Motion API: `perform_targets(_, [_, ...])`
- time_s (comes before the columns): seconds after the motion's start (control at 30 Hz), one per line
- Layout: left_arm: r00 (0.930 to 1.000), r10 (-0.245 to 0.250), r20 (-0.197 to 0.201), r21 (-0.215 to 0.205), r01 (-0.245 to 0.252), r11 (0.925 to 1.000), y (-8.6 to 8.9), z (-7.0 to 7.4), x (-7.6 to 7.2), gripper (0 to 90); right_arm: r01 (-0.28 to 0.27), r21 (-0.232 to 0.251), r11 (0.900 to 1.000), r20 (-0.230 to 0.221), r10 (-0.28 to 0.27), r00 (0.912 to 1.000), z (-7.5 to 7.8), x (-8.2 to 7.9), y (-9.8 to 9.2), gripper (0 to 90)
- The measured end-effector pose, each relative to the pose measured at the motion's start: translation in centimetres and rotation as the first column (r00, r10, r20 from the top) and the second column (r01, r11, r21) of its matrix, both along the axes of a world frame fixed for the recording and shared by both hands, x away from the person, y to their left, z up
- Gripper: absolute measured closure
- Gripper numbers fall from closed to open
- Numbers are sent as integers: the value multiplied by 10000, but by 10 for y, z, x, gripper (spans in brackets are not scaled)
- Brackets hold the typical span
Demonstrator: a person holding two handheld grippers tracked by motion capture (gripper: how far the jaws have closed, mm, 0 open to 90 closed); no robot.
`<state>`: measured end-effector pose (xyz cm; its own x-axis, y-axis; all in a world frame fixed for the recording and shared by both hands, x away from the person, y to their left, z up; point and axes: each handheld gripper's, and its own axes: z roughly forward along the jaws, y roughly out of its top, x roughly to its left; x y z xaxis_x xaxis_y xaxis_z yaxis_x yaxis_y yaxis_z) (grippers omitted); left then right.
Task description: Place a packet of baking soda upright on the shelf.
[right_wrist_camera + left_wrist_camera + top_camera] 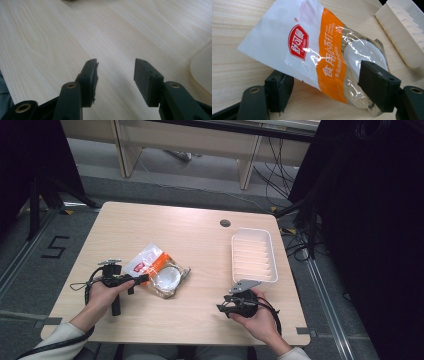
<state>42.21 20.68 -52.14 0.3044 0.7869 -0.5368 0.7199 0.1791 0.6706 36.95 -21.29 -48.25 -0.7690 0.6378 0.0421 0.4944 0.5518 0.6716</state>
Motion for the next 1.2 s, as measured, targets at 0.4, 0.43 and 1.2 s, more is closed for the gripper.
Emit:
perform_targets(0.4, [9999, 137, 21, -822, -135, 9965, -6, -3, 18, 409, -8, -13, 10000, -179, 8, 9998, 2, -1, 1, 538])
perform_targets(0.43, [9999, 137, 21, -822, -135, 9965, -6, -3, 18, 418, -12, -7, 10000, -159, 12, 9999, 2, -1, 1, 538])
perform_targets(1.2, [9987, -406, 313, -627, 425, 9971, -16, -8, 24, 703, -197, -279, 9994, -210, 192, 9996, 3, -1, 2, 534])
